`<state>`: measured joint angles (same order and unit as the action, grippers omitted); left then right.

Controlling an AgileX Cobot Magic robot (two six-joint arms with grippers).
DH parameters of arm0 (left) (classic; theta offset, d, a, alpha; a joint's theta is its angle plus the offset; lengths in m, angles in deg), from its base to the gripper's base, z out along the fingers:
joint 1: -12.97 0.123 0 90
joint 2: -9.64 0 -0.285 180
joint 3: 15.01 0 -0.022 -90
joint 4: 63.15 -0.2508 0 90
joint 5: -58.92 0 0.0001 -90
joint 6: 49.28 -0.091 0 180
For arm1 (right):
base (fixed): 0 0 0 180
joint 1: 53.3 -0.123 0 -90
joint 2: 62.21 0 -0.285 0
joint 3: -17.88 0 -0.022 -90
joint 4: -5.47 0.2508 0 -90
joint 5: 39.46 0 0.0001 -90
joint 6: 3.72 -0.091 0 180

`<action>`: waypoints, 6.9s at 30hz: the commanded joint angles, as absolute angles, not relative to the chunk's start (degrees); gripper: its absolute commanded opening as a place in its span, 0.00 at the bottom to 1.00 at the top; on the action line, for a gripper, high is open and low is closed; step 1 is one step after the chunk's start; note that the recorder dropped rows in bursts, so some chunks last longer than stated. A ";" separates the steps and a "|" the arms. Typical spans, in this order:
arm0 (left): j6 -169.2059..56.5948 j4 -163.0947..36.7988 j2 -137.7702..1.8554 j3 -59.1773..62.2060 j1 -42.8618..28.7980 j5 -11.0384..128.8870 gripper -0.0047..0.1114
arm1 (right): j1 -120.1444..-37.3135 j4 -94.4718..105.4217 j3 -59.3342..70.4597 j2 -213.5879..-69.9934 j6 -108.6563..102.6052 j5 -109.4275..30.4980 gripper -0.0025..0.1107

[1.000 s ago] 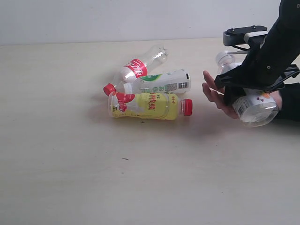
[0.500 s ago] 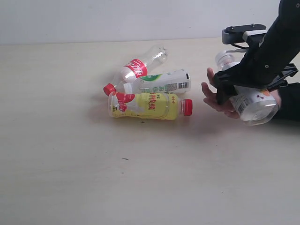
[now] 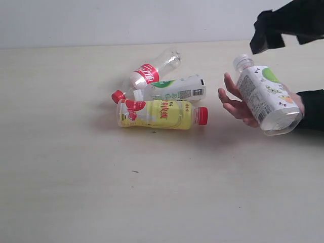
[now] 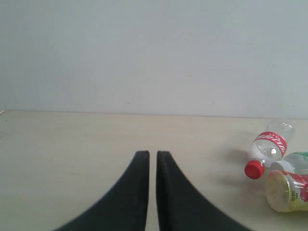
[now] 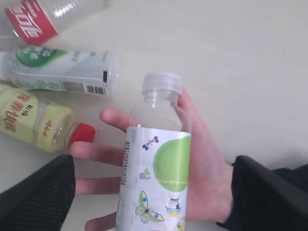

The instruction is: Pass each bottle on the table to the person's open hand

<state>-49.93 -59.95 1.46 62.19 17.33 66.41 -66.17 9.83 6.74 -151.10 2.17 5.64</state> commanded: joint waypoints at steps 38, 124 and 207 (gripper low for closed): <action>-50.10 -60.06 1.86 62.21 17.04 66.12 0.11 | -65.98 29.31 -49.26 -69.99 0.26 -26.35 0.02; -50.10 -60.06 1.86 62.21 17.04 66.12 0.11 | -65.98 25.02 -56.15 -69.99 3.31 -40.89 0.02; -50.10 -60.06 1.86 62.21 17.04 66.12 0.11 | -92.65 -10.21 12.39 -189.54 34.13 -17.15 0.67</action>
<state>-50.05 -59.95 1.46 62.19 17.33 66.41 -92.55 -9.65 11.98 -189.22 34.40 -16.63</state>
